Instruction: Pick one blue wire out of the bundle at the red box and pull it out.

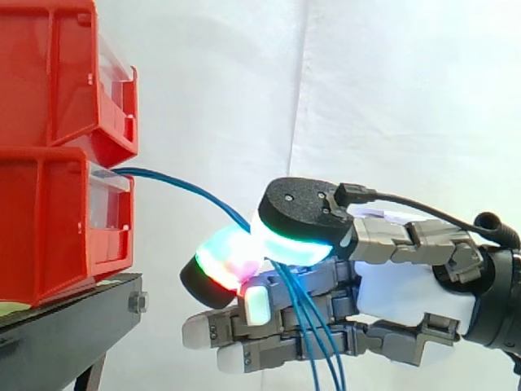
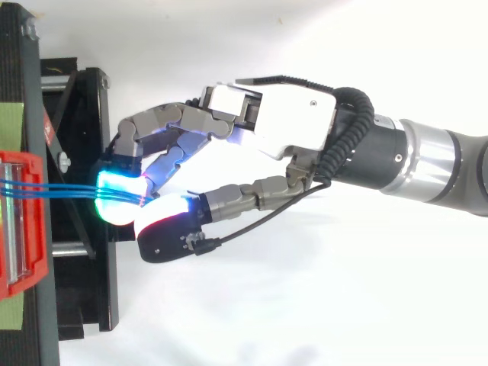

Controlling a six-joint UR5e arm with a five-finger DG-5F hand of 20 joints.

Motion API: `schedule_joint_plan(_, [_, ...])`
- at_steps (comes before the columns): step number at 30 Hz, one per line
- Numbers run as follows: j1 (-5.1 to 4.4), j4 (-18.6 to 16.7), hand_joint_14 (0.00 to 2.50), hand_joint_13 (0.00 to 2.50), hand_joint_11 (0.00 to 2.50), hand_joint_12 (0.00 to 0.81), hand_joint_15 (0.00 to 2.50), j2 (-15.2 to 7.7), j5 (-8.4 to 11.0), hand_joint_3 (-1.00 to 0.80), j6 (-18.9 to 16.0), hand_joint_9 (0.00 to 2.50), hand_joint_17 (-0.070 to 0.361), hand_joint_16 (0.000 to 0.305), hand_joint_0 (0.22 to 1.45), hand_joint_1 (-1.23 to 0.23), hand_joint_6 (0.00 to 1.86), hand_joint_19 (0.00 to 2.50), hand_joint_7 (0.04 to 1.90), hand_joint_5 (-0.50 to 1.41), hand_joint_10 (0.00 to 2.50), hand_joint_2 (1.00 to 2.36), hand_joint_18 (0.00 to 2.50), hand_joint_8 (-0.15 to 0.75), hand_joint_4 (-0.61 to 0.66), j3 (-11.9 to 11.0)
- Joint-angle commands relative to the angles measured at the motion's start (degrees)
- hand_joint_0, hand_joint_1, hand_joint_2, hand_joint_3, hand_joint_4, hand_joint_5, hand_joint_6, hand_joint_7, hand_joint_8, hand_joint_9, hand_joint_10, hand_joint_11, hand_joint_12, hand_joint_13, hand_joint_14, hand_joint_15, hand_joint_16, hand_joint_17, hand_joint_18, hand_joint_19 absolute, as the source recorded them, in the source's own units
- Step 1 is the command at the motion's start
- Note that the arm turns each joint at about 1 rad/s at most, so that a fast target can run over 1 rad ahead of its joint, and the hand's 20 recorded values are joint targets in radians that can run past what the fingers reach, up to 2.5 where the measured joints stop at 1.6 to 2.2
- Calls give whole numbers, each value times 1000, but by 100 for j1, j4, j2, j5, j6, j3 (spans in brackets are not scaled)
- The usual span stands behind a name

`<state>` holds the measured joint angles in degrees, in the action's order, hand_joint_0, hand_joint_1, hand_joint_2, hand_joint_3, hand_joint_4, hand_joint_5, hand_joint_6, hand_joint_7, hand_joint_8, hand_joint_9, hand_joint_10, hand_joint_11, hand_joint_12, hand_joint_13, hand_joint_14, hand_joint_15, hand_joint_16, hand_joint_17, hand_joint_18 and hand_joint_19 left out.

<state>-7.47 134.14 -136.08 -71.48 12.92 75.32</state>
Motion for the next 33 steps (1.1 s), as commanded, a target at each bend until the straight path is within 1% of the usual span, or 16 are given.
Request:
schedule_joint_plan(1, [0, 244, 11, 527, 681, 368, 276, 73, -7, -301, 0, 881, 125, 56, 619, -833, 872, 267, 1302, -137, 22, 1013, 437, 270, 278, 0])
schedule_joint_plan(5, [0, 280, 11, 531, 686, 366, 278, 73, -7, -349, 0, 883, 125, 56, 607, -798, 872, 274, 1297, -136, 23, 1011, 438, 268, 303, 0])
schedule_joint_plan(8, [0, 280, 11, 530, 665, 368, 287, 73, 11, -377, 0, 890, 126, 56, 577, -701, 870, 289, 1265, -133, 22, 1010, 433, 267, 305, 0])
schedule_joint_plan(12, [0, 280, 12, 526, 678, 367, 285, 73, 20, -318, 0, 913, 125, 56, 580, -639, 869, 308, 1312, -126, 22, 1013, 424, 269, 275, 0])
schedule_joint_plan(15, [0, 280, 13, 569, 713, 364, 321, 73, 20, -227, -27, 949, 126, 56, 577, -662, 885, 298, 1311, -119, 23, 1017, 433, 273, 243, 0])
schedule_joint_plan(19, [0, 280, 15, 639, 740, 389, 345, 73, 20, -142, -53, 1024, 137, 61, 577, -716, 890, 283, 1302, -106, 23, 1016, 498, 296, 219, 0])
schedule_joint_plan(22, [0, 280, 14, 647, 756, 384, 359, 73, 29, -106, -71, 1025, 132, 59, 592, -762, 889, 283, 1342, -107, 21, 1019, 493, 293, 181, 0])
schedule_joint_plan(24, [0, 280, 14, 644, 777, 379, 364, 73, 29, -97, -71, 1005, 131, 58, 600, -807, 898, 283, 1328, -118, 24, 1020, 495, 284, 148, 0])
schedule_joint_plan(25, [0, 280, 17, 634, 782, 379, 367, 73, 29, -102, -71, 996, 130, 58, 600, -822, 901, 285, 1312, -124, 25, 1019, 492, 281, 153, 0])
schedule_joint_plan(27, [0, 280, 15, 625, 782, 374, 371, 73, 29, -141, -71, 984, 129, 57, 598, -840, 900, 278, 1296, -129, 25, 1018, 479, 276, 175, 0])
schedule_joint_plan(28, [0, 280, 16, 612, 801, 365, 367, 73, 29, -191, -71, 976, 124, 55, 598, -854, 898, 286, 1294, -135, 26, 1017, 457, 271, 203, 0])
schedule_joint_plan(31, [9, 280, 15, 604, 813, 365, 369, 73, 29, -412, -71, 976, 125, 56, 583, -880, 897, 296, 1275, -137, 25, 1005, 458, 269, 251, 0])
schedule_joint_plan(32, [9, 280, 16, 606, 821, 367, 365, 73, 29, -445, -71, 983, 126, 56, 568, -847, 897, 294, 1258, -137, 26, 1004, 460, 272, 251, 0])
schedule_joint_plan(33, [9, 280, 15, 606, 806, 374, 370, 73, 29, -478, -71, 991, 129, 57, 537, -752, 892, 306, 1231, -134, 24, 1002, 461, 271, 251, 0])
